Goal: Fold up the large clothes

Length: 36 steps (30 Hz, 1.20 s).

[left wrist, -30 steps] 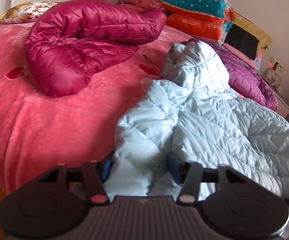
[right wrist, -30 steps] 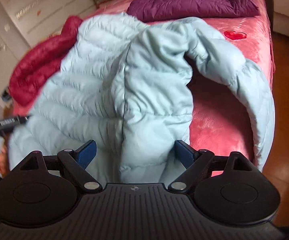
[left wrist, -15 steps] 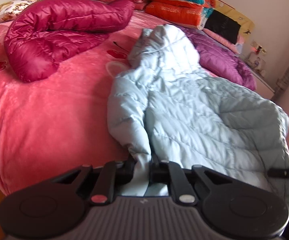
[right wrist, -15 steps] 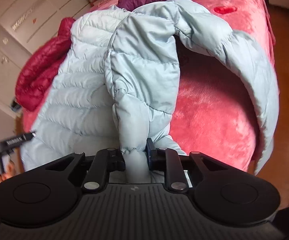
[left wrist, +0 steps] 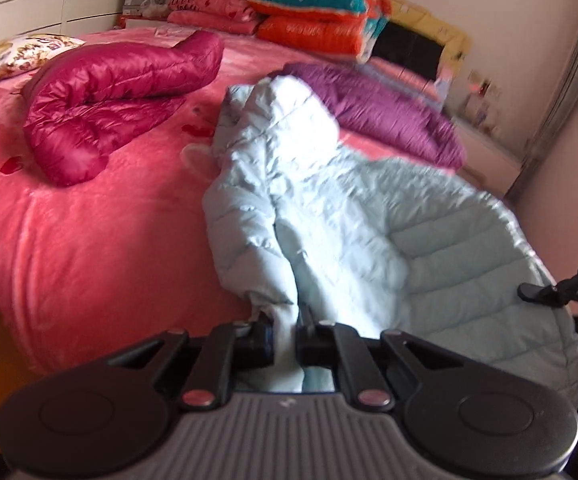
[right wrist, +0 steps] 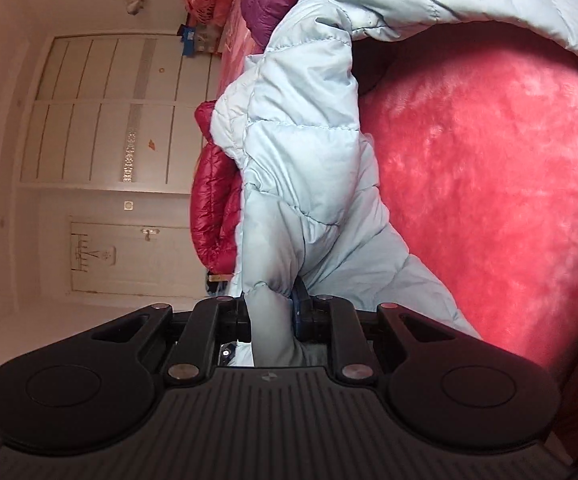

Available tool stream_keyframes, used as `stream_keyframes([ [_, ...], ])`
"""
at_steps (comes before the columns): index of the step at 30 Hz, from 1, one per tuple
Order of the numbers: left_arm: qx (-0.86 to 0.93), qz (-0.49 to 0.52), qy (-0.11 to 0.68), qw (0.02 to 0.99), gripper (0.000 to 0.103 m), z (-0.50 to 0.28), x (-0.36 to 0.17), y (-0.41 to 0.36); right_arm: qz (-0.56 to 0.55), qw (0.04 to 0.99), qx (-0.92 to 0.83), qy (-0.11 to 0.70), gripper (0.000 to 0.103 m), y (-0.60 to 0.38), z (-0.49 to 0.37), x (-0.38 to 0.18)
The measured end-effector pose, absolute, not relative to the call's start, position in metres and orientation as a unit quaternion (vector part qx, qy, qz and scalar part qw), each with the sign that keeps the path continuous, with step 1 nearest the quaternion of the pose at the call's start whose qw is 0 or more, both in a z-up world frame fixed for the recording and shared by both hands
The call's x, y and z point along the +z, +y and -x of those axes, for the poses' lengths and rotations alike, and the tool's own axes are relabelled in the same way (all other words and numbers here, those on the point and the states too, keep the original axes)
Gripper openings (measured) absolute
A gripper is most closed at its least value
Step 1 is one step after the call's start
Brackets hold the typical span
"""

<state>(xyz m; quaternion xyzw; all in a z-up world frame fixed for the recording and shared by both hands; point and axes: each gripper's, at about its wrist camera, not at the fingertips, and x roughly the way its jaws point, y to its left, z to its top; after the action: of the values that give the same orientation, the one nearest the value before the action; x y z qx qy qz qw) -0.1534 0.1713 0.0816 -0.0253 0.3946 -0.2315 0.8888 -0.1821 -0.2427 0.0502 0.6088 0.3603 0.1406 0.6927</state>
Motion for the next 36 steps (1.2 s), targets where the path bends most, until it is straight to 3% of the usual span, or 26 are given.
stream_keyframes([
  [4, -0.205, 0.019, 0.400, 0.893, 0.011, 0.154, 0.088, 0.176, -0.541, 0.722, 0.063, 0.427, 0.027, -0.250, 0.187, 0.054],
  [7, -0.195, 0.013, 0.388, 0.901, 0.034, 0.155, 0.105, 0.179, -0.520, 0.723, 0.023, 0.454, 0.058, -0.258, 0.187, 0.043],
  [8, -0.194, 0.012, 0.380, 0.904, 0.044, 0.157, 0.112, 0.180, -0.522, 0.725, 0.021, 0.449, 0.078, -0.260, 0.190, 0.044],
  [9, -0.194, 0.010, 0.371, 0.908, 0.047, 0.157, 0.118, 0.180, -0.522, 0.728, 0.020, 0.443, 0.094, -0.263, 0.192, 0.046],
  [10, -0.195, 0.007, 0.364, 0.911, 0.047, 0.156, 0.125, 0.178, -0.517, 0.738, 0.016, 0.434, 0.098, -0.268, 0.198, 0.051],
  [15, -0.205, -0.005, 0.329, 0.922, 0.060, 0.129, 0.144, 0.160, -0.488, 0.791, -0.013, 0.369, 0.100, -0.300, 0.207, 0.078],
  [22, -0.179, 0.045, 0.330, 0.926, 0.058, 0.041, 0.127, 0.137, -0.438, 0.849, -0.093, 0.282, 0.101, -0.353, 0.178, 0.096],
  [28, -0.157, 0.151, 0.353, 0.910, 0.058, -0.039, 0.104, 0.132, -0.370, 0.872, -0.153, 0.282, 0.101, -0.376, 0.116, 0.063],
  [36, -0.149, 0.115, 0.358, 0.915, 0.057, -0.132, 0.091, 0.088, -0.345, 0.897, -0.060, 0.269, 0.101, -0.382, 0.050, 0.040],
])
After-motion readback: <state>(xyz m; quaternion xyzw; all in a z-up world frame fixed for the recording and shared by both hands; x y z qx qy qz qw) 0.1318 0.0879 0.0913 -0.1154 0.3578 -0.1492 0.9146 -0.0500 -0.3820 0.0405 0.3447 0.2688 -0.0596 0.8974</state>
